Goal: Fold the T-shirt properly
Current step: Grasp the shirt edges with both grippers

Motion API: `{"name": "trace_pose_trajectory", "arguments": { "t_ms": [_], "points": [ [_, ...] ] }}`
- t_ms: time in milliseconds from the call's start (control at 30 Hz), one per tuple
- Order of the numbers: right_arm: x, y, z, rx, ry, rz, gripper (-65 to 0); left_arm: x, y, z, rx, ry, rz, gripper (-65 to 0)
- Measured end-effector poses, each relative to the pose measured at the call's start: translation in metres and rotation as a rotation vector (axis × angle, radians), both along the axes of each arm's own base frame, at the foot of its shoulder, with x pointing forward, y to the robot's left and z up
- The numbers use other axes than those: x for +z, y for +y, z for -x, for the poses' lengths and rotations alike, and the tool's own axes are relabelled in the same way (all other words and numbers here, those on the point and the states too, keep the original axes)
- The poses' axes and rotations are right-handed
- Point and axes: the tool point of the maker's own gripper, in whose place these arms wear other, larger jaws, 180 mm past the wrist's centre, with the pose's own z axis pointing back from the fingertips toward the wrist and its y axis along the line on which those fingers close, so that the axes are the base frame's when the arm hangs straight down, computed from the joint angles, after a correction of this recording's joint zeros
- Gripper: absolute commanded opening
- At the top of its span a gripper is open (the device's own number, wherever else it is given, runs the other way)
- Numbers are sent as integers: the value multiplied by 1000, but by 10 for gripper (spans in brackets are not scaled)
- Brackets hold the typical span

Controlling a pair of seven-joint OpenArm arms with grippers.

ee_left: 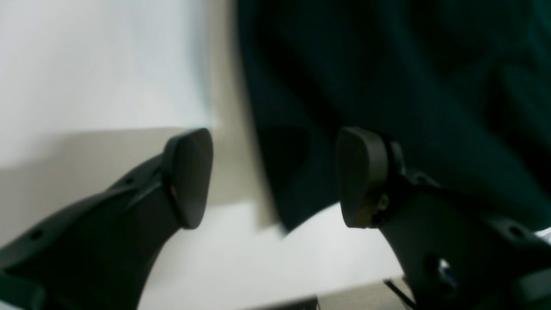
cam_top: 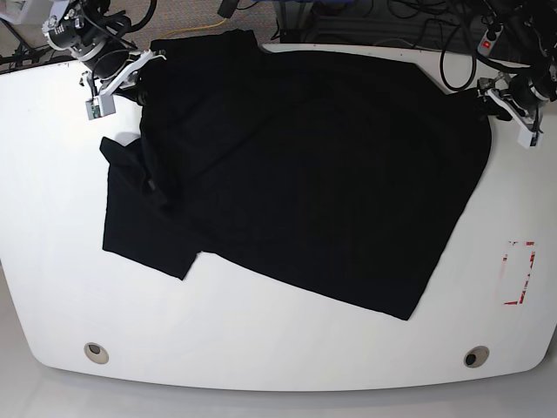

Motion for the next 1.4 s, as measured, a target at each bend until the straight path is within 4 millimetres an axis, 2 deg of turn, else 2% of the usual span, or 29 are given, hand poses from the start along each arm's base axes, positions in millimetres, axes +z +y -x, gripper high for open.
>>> {"name": "trace_pose_trajectory", "arguments": {
  "t_ms": [167,367,700,800,900,1000,1233,1400],
  "points": [
    [0,0,0,0,1,1,-650,-5,-22,-1,-58,-7,35,-233],
    [0,0,0,0,0,1,-650,-4,-38,11,-58,-34,129,-233],
    [0,0,-1,0,-2,0,-650,-3,-40,15,-105,-13,136,-244],
    [2,0,-4,0,-11,-1,-650,-2,-40,9,-108,-17,130,-336],
    [3,0,-6,-1,-18,-1,-650,-5,-37,8,-112,0,111,-494],
    [2,0,-5,0,-13,0,-650,-7,-39,11,-112,9,115,-567],
    [2,0,-5,-2,-13,-2,-650,-8,-39,14,-115,23,114,-635],
    [1,-2,0,-9,-3,3,-650,-2,-31,17,-137,48,41,-640]
  ]
}}
